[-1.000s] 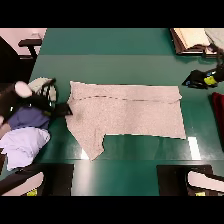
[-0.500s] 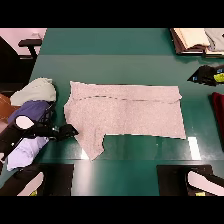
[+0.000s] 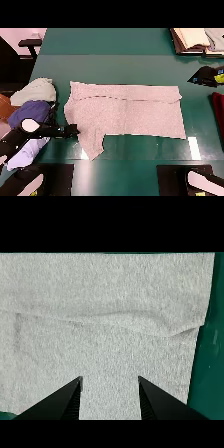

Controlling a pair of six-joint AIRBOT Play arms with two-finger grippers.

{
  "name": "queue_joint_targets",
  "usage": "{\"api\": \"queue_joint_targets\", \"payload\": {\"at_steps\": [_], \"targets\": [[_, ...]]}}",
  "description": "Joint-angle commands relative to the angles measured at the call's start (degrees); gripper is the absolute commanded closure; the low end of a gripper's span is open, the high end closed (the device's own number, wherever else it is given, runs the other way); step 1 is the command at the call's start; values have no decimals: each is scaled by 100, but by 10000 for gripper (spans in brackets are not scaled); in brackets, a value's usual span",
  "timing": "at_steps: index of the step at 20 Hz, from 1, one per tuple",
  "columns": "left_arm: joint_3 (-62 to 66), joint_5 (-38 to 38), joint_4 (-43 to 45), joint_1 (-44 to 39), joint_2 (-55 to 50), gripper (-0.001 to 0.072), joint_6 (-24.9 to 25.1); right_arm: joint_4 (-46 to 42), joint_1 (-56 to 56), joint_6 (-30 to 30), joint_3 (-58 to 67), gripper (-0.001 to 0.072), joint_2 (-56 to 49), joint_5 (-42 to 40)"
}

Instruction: Fold the shirts.

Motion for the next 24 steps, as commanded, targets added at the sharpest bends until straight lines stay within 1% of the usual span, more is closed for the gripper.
{"api": "queue_joint_targets", "payload": {"at_steps": [1,3,5,6,7,10,12,14,18,19,20,21,22,23,24], "targets": [[317,-299,74,-105,11,688,-13,-39,-365,2,-393,304,149,271],[660,-584,258,-105,11,688,-7,-297,-846,7,-1235,304,437,260],[876,-627,315,-105,11,687,-4,-662,-1390,9,-2251,299,728,205],[935,-608,315,-105,9,688,-4,-675,-1725,9,-2752,241,809,212],[962,-581,315,-105,9,687,-4,-658,-2022,9,-3182,210,850,212],[962,-566,321,-105,9,687,-2,-450,-2664,0,-4216,213,761,9],[962,-566,321,-105,9,687,0,-131,-2723,-133,-4623,267,623,-295],[962,-568,321,-105,9,687,-2,291,-2562,-254,-4800,267,476,-581],[962,-645,328,-105,9,687,42,317,-1755,-256,-4625,290,234,-970],[962,-785,404,-105,9,688,39,289,-1591,-256,-4551,399,229,-1010],[962,-973,525,-105,9,688,33,221,-1443,-256,-4468,492,247,-1019],[962,-1213,664,-105,11,688,0,66,-1279,-254,-4385,526,297,-1014],[962,-1408,761,-105,22,689,-24,-173,-1139,-251,-4312,603,398,-973],[962,-1576,863,-105,96,689,-109,-404,-1034,-251,-4251,698,538,-892],[968,-1676,975,-105,229,689,-243,-656,-953,-251,-4201,699,734,-776]]}}
